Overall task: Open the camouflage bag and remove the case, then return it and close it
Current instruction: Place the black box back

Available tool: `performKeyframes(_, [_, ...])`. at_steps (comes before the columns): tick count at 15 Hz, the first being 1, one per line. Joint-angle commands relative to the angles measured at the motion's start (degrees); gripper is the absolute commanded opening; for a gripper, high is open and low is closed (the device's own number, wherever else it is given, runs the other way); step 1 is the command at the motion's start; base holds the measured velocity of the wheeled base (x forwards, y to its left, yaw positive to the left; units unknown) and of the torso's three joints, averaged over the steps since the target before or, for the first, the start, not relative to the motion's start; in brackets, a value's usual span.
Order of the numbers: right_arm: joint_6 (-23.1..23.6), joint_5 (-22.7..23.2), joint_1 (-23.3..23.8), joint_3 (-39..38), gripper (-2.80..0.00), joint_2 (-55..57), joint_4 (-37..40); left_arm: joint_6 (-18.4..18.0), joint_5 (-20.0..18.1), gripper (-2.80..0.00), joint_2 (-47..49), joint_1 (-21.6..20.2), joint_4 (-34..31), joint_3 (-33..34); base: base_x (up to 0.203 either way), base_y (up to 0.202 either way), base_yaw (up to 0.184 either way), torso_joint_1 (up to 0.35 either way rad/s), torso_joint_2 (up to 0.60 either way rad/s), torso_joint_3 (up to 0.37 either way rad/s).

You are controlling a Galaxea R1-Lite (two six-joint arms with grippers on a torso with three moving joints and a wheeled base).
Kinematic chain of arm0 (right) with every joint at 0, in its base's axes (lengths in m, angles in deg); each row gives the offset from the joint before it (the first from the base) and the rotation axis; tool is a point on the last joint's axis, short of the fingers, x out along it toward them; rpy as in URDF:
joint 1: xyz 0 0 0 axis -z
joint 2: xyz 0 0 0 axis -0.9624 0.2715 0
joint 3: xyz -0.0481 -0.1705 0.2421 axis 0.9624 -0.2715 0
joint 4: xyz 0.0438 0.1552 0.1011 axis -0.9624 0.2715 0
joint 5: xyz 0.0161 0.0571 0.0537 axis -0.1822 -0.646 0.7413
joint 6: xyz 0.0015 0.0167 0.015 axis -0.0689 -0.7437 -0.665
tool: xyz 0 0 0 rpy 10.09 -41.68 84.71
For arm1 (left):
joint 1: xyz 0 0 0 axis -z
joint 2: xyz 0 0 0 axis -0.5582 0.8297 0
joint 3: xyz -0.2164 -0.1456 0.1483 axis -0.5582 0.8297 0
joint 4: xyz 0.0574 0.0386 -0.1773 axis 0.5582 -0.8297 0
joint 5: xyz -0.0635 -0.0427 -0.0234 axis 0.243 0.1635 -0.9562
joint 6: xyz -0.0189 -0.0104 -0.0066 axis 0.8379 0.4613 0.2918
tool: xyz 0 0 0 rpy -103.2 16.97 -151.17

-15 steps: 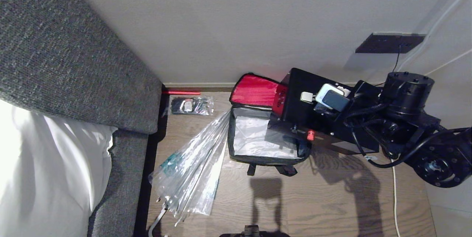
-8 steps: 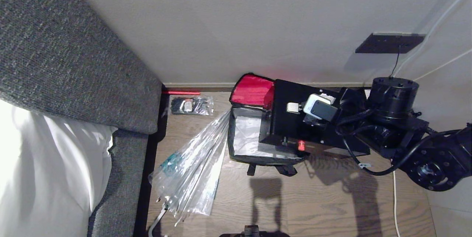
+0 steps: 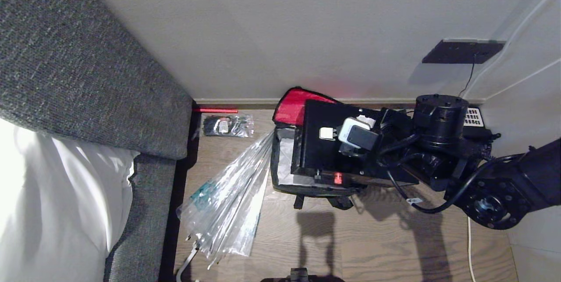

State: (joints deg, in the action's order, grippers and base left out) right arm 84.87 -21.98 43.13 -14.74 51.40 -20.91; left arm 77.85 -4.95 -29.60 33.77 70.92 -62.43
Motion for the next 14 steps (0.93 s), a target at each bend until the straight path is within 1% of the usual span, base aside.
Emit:
performKeyframes(1, [0.4, -0.1, -1.0, 1.2, -2.8, 1.6, 0.0, 0.0, 0.0, -2.8, -0.1, 0.0, 0.0, 0.0, 0.0, 0.0, 0.0, 0.0, 0.0, 0.0])
performKeyframes(4, [0.3, 0.1, -1.8, 4.1, -2.8, 4.0, 0.5, 0.0, 0.0, -2.8, -0.1, 0.0, 0.0, 0.0, 0.0, 0.0, 0.0, 0.0, 0.0, 0.0])
performKeyframes(8, [0.3, 2.0, -2.7, 5.8, -2.8, 6.3, 0.5, 0.0, 0.0, -2.8, -0.1, 0.0, 0.0, 0.0, 0.0, 0.0, 0.0, 0.0, 0.0, 0.0])
performKeyframes(12, [0.0, 2.1, -3.2, 9.0, -2.8, 9.2, 0.0, 0.0, 0.0, -2.8, -0.1, 0.1, 0.0, 0.0, 0.0, 0.0, 0.0, 0.0, 0.0, 0.0])
performKeyframes(14, [-1.0, 2.1, -3.3, 9.9, -2.8, 10.8, 0.0, 0.0, 0.0, -2.8, -0.1, 0.0, 0.0, 0.0, 0.0, 0.0, 0.0, 0.0, 0.0, 0.0])
